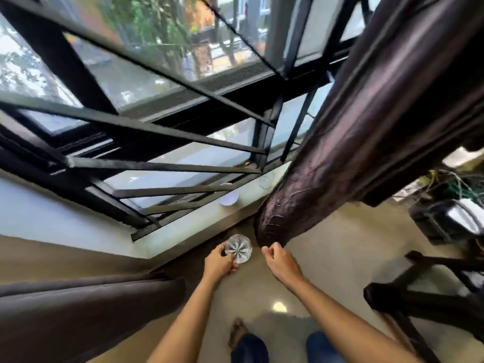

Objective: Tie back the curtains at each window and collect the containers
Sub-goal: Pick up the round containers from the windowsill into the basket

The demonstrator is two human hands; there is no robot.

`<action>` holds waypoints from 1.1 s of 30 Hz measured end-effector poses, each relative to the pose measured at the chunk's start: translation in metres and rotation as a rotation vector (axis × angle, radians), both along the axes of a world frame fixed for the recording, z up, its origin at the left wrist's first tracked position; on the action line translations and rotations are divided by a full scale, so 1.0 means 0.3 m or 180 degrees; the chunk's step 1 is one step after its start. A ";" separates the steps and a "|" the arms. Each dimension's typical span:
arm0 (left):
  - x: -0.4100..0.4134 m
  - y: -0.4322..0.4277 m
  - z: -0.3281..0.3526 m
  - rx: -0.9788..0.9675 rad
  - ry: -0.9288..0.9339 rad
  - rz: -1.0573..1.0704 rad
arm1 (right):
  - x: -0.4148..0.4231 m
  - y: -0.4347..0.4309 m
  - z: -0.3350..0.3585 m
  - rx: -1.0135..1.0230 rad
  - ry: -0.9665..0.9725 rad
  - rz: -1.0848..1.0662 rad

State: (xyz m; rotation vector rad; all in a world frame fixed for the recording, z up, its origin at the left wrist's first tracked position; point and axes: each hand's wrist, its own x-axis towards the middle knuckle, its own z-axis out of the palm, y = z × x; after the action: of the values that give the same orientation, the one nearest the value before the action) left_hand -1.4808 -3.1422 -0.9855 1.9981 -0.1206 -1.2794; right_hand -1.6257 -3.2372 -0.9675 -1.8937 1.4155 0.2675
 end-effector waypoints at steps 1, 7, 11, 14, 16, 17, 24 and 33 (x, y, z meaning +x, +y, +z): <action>-0.033 -0.015 0.037 -0.0041 0.0008 -0.0109 | -0.033 -0.004 0.024 -0.0002 0.0008 -0.0075; -0.266 -0.150 0.198 -0.0079 -0.0028 -0.0831 | -0.290 -0.075 0.145 0.0145 -0.0048 -0.0650; -0.419 -0.263 0.248 -0.0082 -0.0049 -0.1417 | -0.468 -0.128 0.176 0.0292 -0.0125 -0.1002; -0.573 -0.363 0.284 -0.0065 -0.0111 -0.1804 | -0.630 -0.178 0.199 0.0278 -0.0257 -0.1203; -0.673 -0.422 0.291 -0.0063 -0.0010 -0.1940 | -0.728 -0.207 0.210 0.0201 -0.0332 -0.1287; -0.736 -0.454 0.294 -0.0092 -0.0028 -0.2058 | -0.788 -0.225 0.216 0.0181 -0.0339 -0.1355; -1.156 -0.640 0.346 -0.0133 0.0154 -0.2320 | -1.177 -0.350 0.204 0.0034 -0.0511 -0.1763; -1.624 -0.852 0.351 -0.0095 0.0343 -0.2755 | -1.615 -0.507 0.224 -0.0273 -0.0473 -0.2368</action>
State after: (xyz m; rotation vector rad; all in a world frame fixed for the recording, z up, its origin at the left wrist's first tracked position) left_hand -1.9679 -3.3978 -0.8803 1.8917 -1.0310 -1.8729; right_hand -2.1102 -3.3892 -0.9003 -1.2904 1.9247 -0.2917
